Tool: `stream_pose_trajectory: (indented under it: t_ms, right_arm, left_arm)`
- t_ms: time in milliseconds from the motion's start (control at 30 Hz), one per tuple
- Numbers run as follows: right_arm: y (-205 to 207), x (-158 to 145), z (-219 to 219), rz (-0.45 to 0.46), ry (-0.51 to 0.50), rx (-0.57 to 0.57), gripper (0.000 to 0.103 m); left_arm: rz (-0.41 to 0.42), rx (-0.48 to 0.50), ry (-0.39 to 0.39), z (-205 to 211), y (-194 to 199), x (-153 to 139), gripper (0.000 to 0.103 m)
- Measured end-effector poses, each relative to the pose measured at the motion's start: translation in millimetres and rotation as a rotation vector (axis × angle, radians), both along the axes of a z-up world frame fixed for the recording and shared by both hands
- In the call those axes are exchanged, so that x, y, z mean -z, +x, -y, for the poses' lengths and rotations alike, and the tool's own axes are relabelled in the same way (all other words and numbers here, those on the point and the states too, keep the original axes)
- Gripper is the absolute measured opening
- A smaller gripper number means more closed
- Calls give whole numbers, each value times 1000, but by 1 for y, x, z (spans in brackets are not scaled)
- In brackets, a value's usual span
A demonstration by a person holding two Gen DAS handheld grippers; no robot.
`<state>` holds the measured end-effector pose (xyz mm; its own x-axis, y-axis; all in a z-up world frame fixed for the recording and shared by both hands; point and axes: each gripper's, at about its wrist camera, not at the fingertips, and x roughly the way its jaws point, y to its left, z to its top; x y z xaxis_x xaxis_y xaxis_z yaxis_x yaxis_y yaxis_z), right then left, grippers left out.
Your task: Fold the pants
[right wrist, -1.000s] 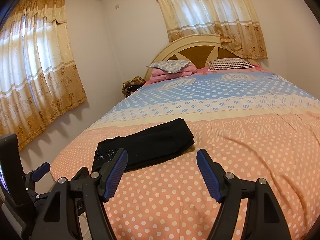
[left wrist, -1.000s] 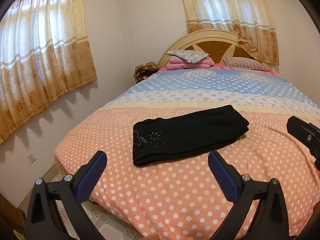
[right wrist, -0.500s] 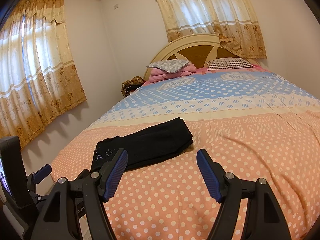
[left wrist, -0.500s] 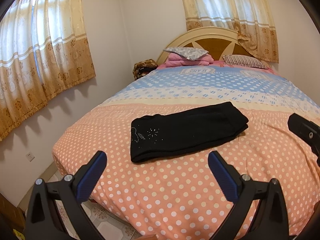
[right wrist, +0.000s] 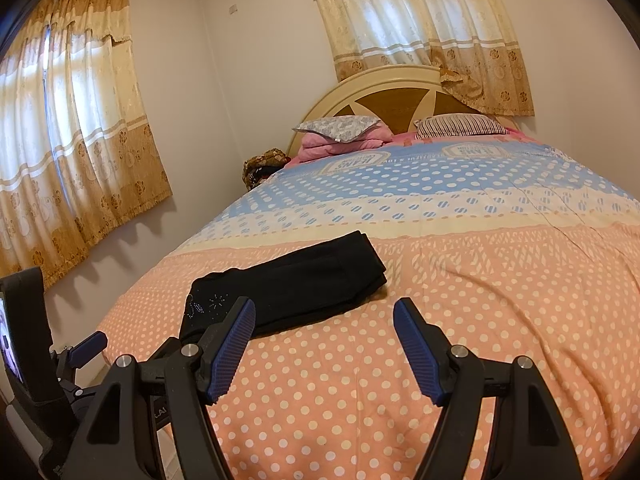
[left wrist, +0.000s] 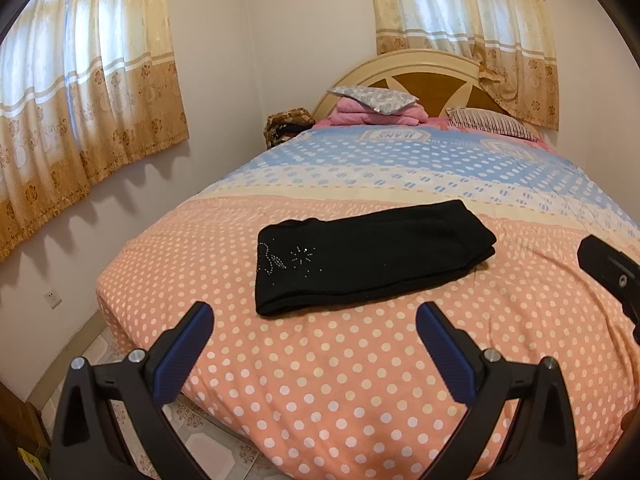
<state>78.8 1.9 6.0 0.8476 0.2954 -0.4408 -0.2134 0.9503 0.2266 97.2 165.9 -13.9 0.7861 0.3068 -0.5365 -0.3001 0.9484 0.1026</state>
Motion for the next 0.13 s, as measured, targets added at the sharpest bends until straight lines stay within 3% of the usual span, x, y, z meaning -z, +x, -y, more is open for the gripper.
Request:
stream_pose_trajectory:
  t_ms: [133]
  right_arm:
    - [0,0,0,-2,0,0,73]
  left_arm:
    - [-1,5,-9,0,1,1,103]
